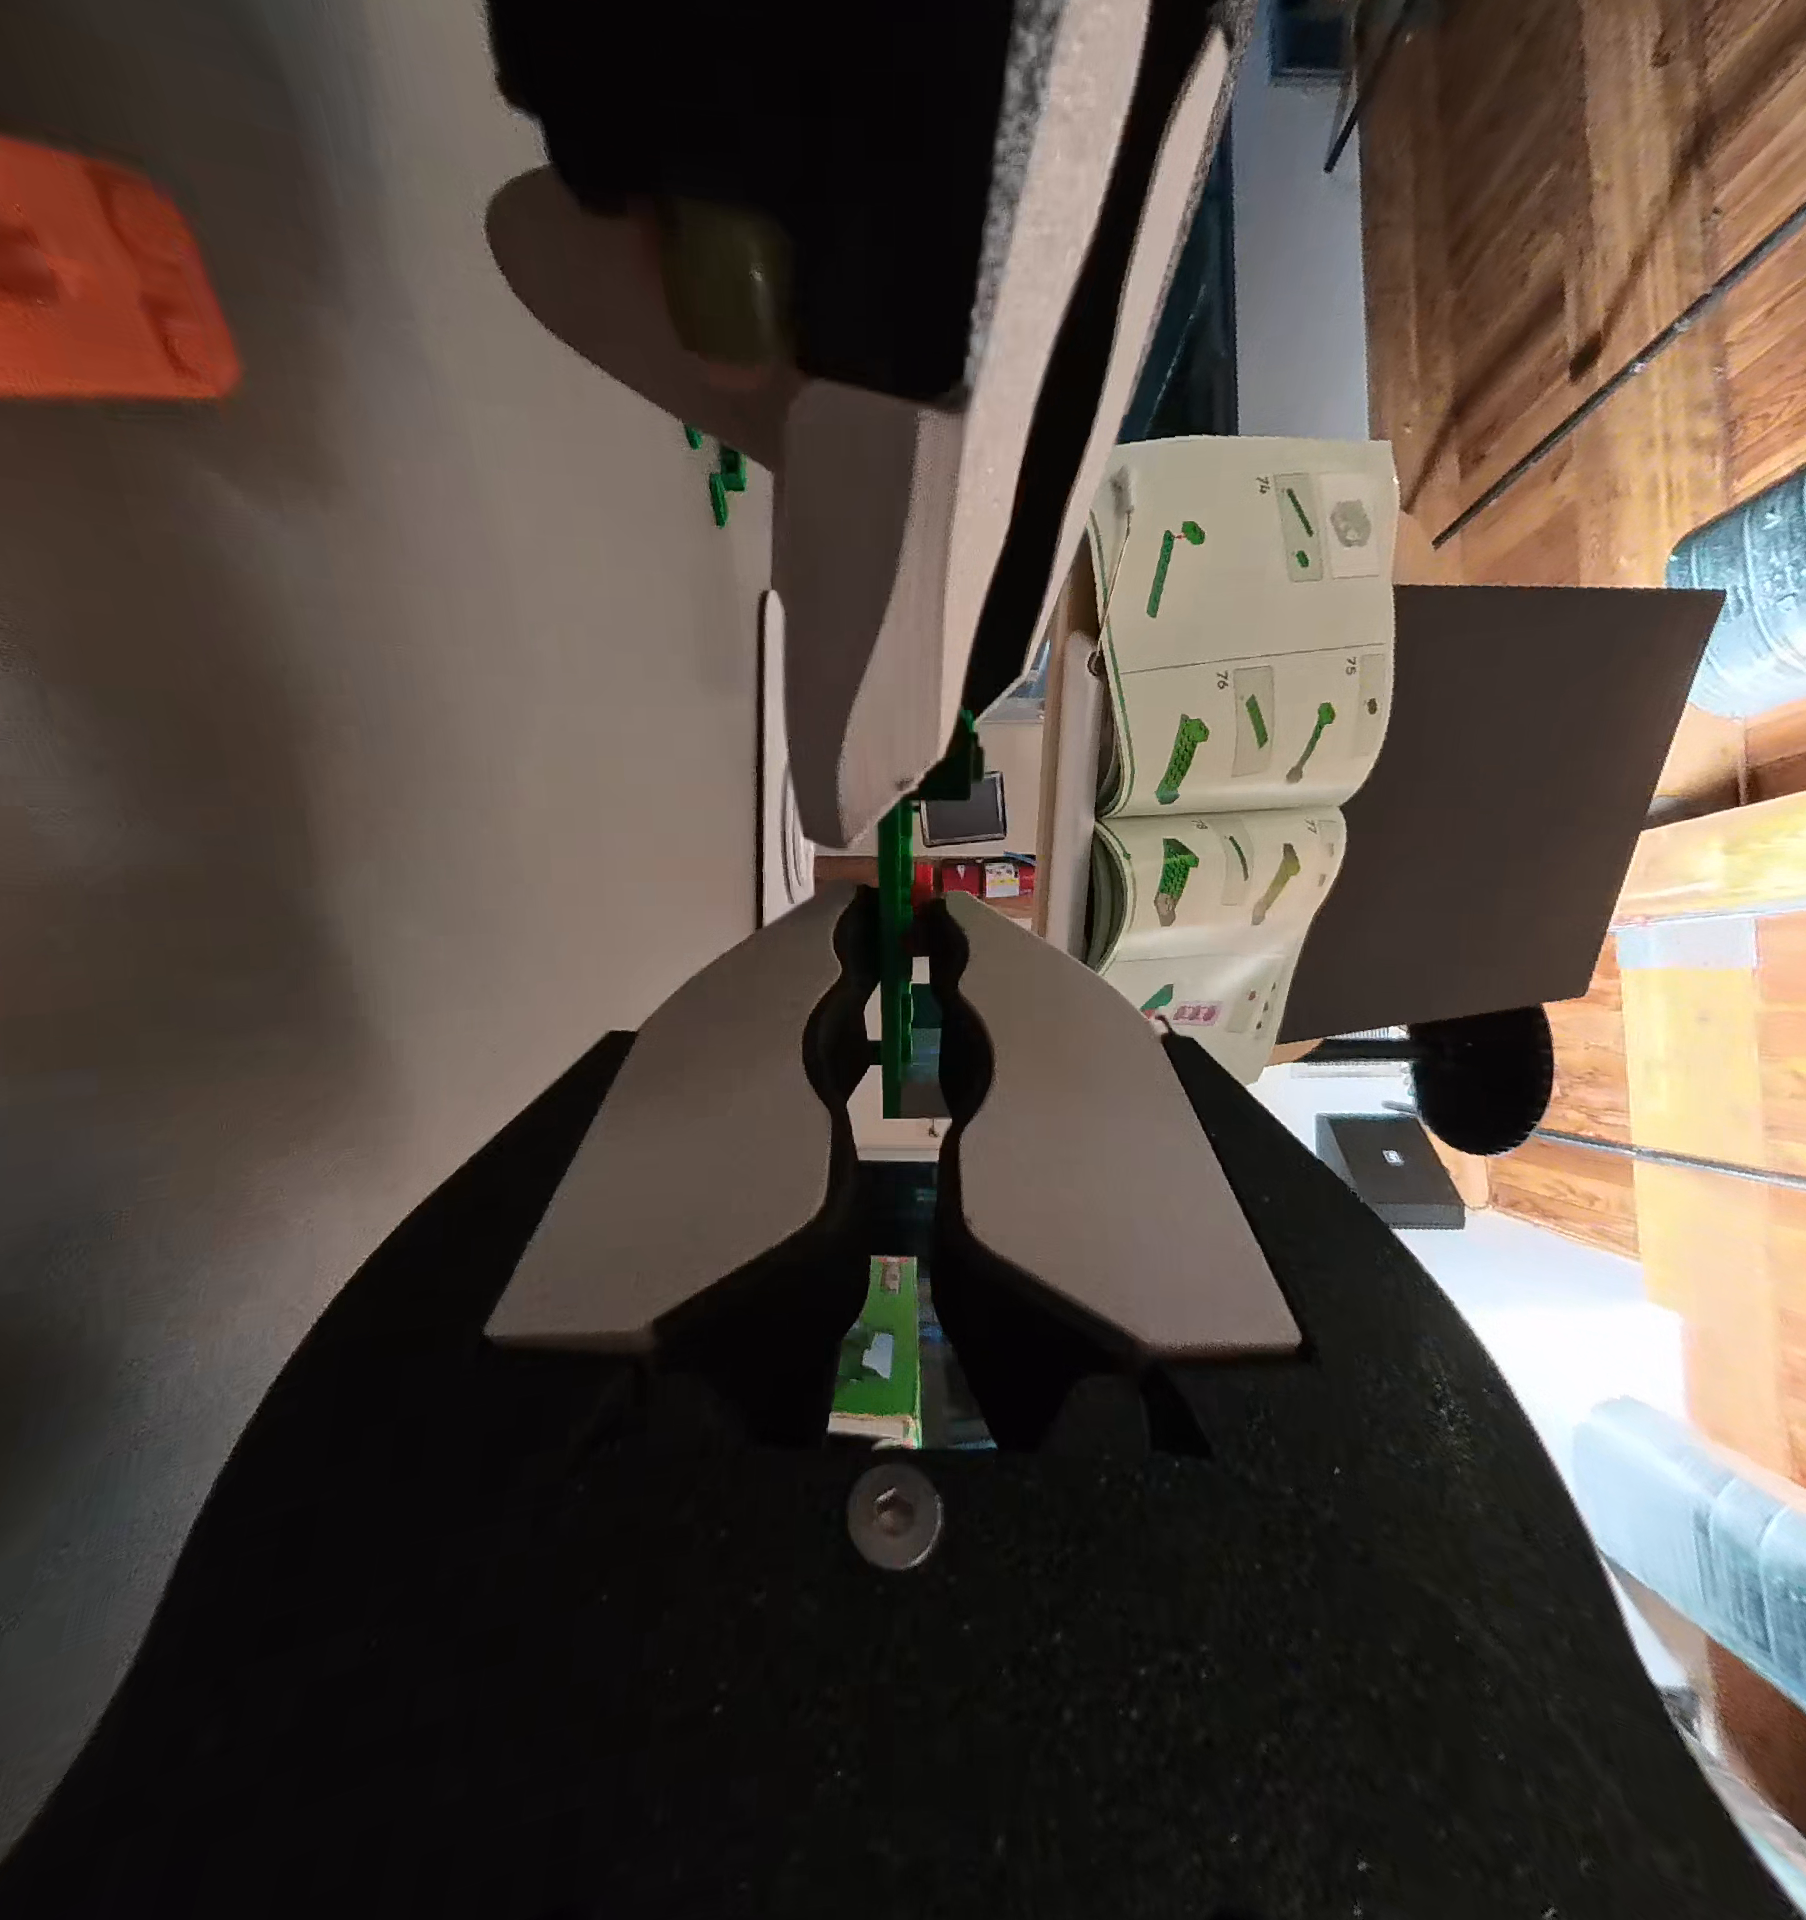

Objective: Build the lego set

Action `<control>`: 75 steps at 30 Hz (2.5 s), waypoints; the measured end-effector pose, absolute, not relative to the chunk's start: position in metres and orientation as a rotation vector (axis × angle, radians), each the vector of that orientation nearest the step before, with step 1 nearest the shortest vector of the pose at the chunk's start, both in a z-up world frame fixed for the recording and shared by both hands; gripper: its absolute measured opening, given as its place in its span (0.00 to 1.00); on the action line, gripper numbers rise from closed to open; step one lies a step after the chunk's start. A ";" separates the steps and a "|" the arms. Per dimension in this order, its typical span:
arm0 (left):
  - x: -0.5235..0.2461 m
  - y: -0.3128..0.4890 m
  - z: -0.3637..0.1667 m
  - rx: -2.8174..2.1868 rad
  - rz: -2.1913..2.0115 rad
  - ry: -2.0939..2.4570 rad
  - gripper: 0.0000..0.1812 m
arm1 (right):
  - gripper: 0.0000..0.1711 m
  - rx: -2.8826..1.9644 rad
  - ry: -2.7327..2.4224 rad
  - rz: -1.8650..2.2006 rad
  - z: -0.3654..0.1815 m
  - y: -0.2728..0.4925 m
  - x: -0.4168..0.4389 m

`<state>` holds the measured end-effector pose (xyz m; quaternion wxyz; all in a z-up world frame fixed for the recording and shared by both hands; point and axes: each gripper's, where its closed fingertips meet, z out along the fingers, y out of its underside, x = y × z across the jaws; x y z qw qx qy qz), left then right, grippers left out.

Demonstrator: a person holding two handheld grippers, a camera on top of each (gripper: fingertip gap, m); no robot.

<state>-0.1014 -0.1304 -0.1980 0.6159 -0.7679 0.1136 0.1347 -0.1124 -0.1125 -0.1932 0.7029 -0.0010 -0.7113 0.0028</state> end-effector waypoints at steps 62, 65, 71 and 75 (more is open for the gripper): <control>-0.297 -0.351 -0.168 -1.768 0.740 -0.291 0.20 | 0.10 -0.910 -2.607 0.661 -0.270 -0.327 -0.221; -0.296 -0.350 -0.170 -1.772 0.709 -0.296 0.20 | 0.08 -0.862 -2.643 0.691 -0.268 -0.327 -0.220; -0.295 -0.346 -0.175 -1.791 0.682 -0.284 0.20 | 0.08 -0.678 -2.623 0.849 -0.248 -0.316 -0.203; -0.273 -0.330 -0.178 -1.805 0.552 -0.167 0.20 | 0.08 -0.459 -2.579 0.925 -0.222 -0.309 -0.192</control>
